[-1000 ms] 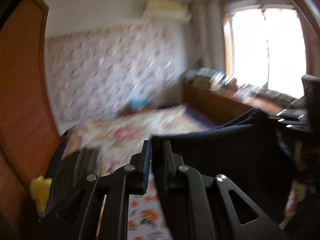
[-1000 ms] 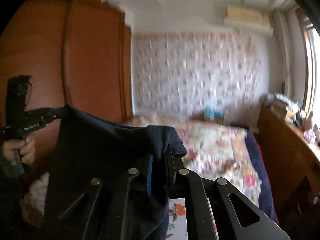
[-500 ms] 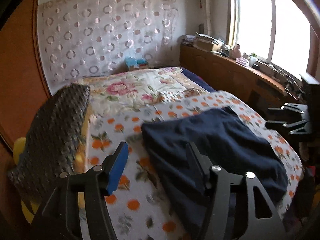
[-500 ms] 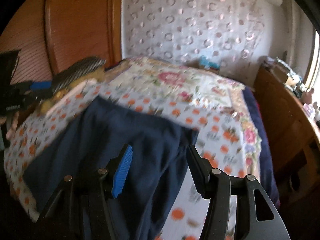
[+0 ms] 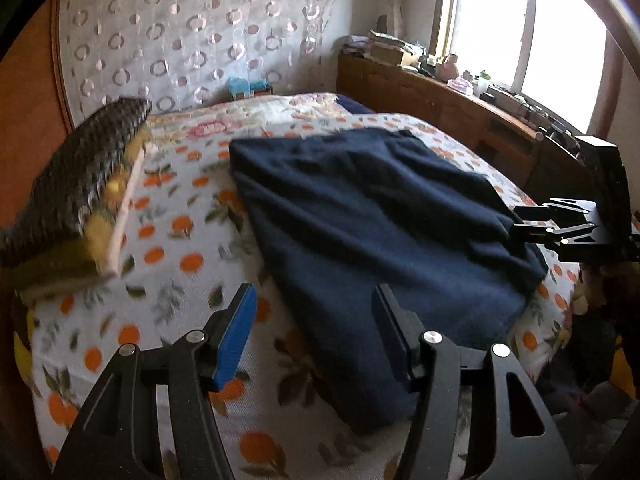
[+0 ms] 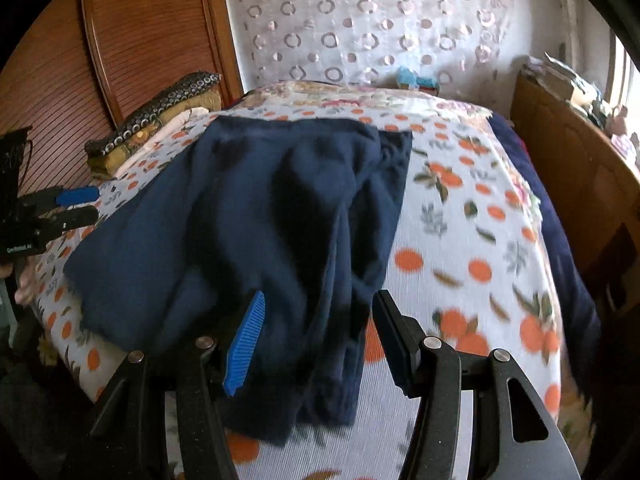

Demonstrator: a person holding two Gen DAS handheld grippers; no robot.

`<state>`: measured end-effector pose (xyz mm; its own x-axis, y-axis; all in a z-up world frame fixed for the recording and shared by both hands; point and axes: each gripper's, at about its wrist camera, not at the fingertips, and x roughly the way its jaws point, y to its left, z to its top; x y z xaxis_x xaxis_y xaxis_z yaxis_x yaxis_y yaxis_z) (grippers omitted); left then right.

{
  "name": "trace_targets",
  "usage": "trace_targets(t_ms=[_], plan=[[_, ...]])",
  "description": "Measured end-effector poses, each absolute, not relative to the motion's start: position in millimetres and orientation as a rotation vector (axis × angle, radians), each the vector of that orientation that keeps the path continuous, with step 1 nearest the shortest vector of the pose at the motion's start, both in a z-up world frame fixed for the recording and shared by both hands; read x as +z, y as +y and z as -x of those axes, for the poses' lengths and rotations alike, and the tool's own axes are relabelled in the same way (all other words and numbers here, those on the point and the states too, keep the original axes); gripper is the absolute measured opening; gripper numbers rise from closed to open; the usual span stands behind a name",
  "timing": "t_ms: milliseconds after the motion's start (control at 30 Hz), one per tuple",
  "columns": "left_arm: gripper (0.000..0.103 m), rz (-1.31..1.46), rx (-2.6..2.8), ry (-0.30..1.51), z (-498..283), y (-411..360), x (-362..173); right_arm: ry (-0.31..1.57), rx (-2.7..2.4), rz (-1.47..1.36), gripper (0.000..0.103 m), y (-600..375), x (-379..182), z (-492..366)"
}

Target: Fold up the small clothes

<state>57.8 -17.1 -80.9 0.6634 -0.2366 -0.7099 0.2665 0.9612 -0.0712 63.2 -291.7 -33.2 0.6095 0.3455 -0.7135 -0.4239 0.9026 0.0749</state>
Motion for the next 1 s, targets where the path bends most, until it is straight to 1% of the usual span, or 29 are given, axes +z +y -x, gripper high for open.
trace_targets(t_ms=[100,133,533,600,633,667,700,767,833,867,900,933,1000], plan=[[0.061,-0.041,-0.288,0.818,-50.8,-19.4,-88.0,0.824,0.445,0.103,0.059,-296.4,-35.9,-60.4],[0.061,-0.04,-0.288,0.822,-48.2,-20.1,-89.6,0.829,0.437,0.094,0.061,-298.5,-34.7,-59.8],[0.061,-0.03,-0.292,0.865,-42.0,-22.9,-99.3,0.824,0.501,0.09,0.061,-301.8,-48.1,-46.8],[0.061,-0.028,-0.3,0.87,-39.9,-23.9,-101.1,0.823,0.512,0.089,0.057,-297.4,-50.8,-49.8],[0.061,-0.024,-0.308,0.873,-37.9,-24.2,-101.9,0.821,0.525,0.087,0.052,-296.6,-51.1,-49.3],[0.061,-0.019,-0.312,0.873,-36.3,-24.1,-102.4,0.821,0.535,0.082,0.045,-290.8,-55.0,-52.1],[0.06,-0.01,-0.317,0.872,-34.8,-23.3,-102.6,0.823,0.55,0.073,0.041,-288.8,-55.7,-51.9],[0.06,0.02,-0.345,0.884,-32.7,-21.9,-103.4,0.821,0.578,0.06,0.027,-286.7,-58.2,-50.8],[0.06,0.023,-0.359,0.884,-28.2,-22.4,-103.7,0.818,0.589,0.045,0.023,-286.1,-60.9,-50.5],[0.057,0.016,-0.366,0.885,-26.6,-23.2,-103.6,0.811,0.589,0.043,0.019,-286.8,-60.8,-49.4],[0.052,0.018,-0.374,0.886,-25.4,-23.3,-103.5,0.807,0.588,0.043,0.019,-286.9,-61.1,-48.6],[0.05,0.023,-0.381,0.887,-24.1,-23.1,-103.5,0.803,0.584,0.046,0.018,-286.9,-61.5,-47.4],[0.04,0.037,-0.398,0.888,-23.9,-22.6,-103.6,0.789,0.58,0.045,0.016,-287.7,-61.6,-44.8]])
